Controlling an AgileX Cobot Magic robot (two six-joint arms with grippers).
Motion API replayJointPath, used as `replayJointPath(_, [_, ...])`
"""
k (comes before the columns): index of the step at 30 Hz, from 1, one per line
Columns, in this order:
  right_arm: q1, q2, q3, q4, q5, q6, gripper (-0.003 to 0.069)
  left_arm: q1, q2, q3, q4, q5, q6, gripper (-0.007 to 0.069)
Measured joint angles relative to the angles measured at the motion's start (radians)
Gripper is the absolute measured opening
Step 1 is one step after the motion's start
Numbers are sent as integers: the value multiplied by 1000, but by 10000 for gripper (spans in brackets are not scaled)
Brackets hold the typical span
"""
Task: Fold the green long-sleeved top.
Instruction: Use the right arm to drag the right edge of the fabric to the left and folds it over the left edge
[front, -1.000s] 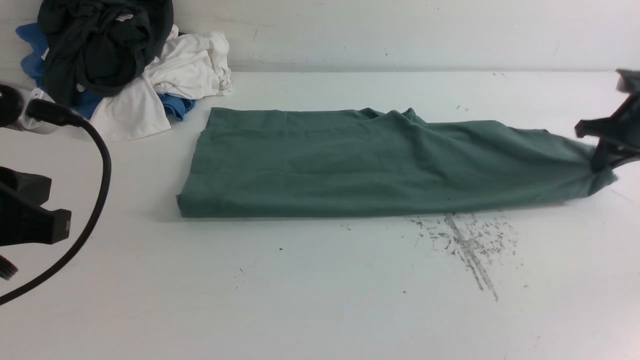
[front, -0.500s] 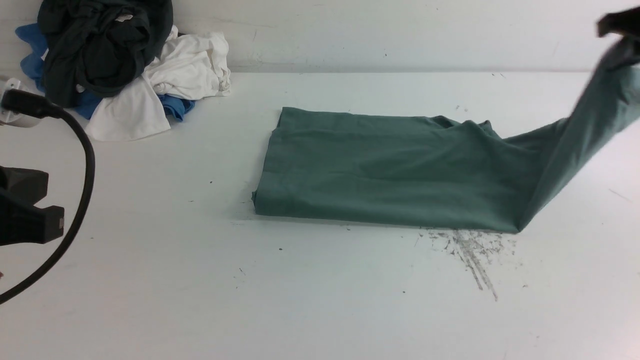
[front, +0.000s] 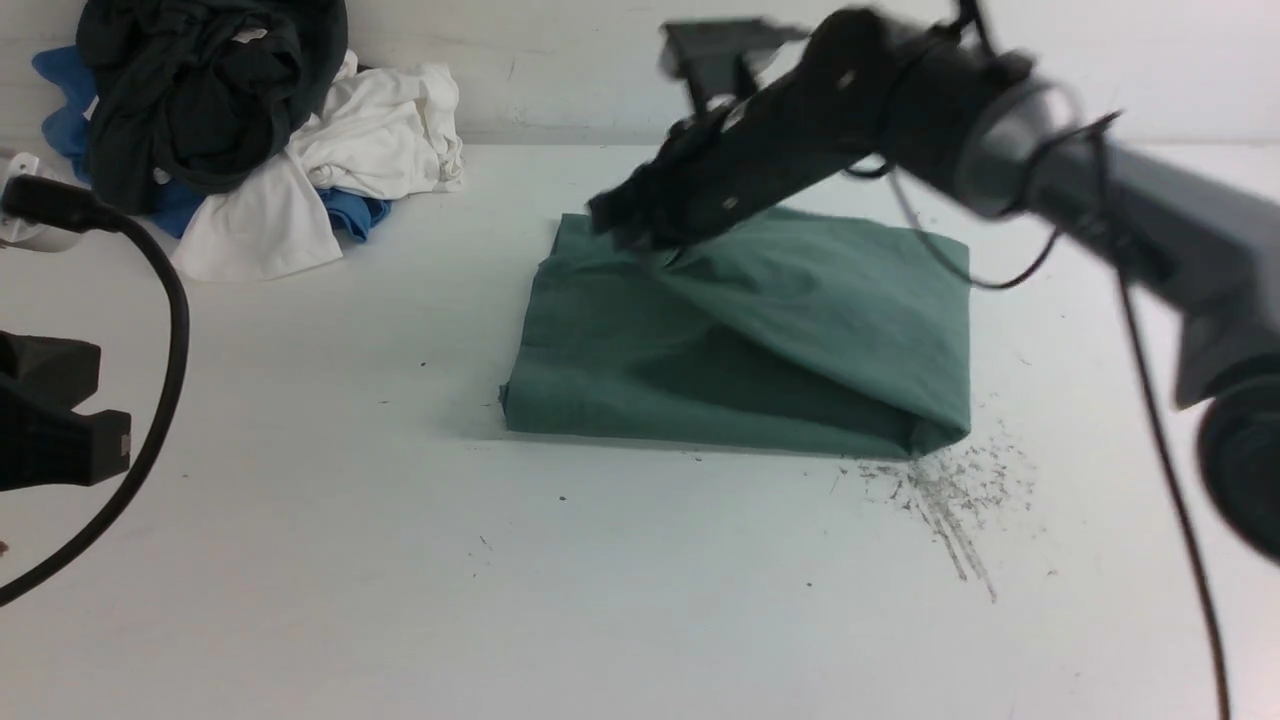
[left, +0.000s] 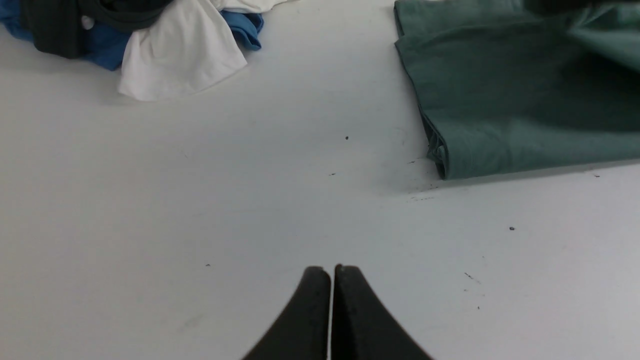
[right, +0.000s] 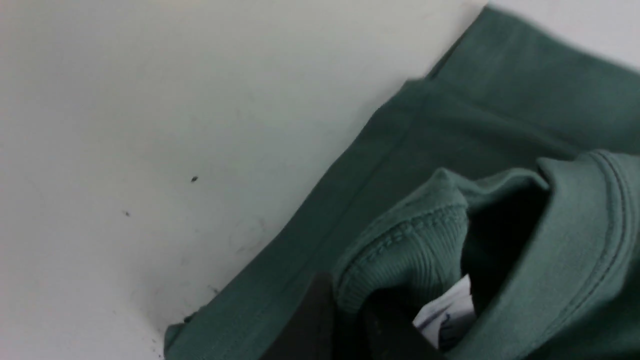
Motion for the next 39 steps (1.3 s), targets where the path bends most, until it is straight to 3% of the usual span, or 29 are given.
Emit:
replayJointPath(8, [88,120,-1,-27,43,-75,10,0,0,0,0,2,0,-7])
replayJointPath(13, [60,64,-1,-176,278,-54,10,0,0,0,0,4,0,-7])
replayJointPath(18, [-2,-27,0,-268,346,-4,10,0,0,0,0,4,0,-7])
replayJointPath(21, [-29,-99,0,-222,297,17,10,0,0,0,0,4,0,-7])
replayJointPath(25, [-18,-124,-1,-56,228,-8,10,0,0,0,0,0,0,-7])
replayJointPath(26, [2,-106,-1,36,196,-53,10,0,0,0,0,-2,0,-7])
replayJointPath(29, [40,-51,-1,139,158,-110,10,0,0,0,0,-2,0,-7])
replayJointPath(35, [95,102,1,203,125,-146,21,0,0,1,0,-2,0,-7])
replayJointPath(39, [87,121,-1,226,126,-146,104,0,0,20,-1,-4,0,-7])
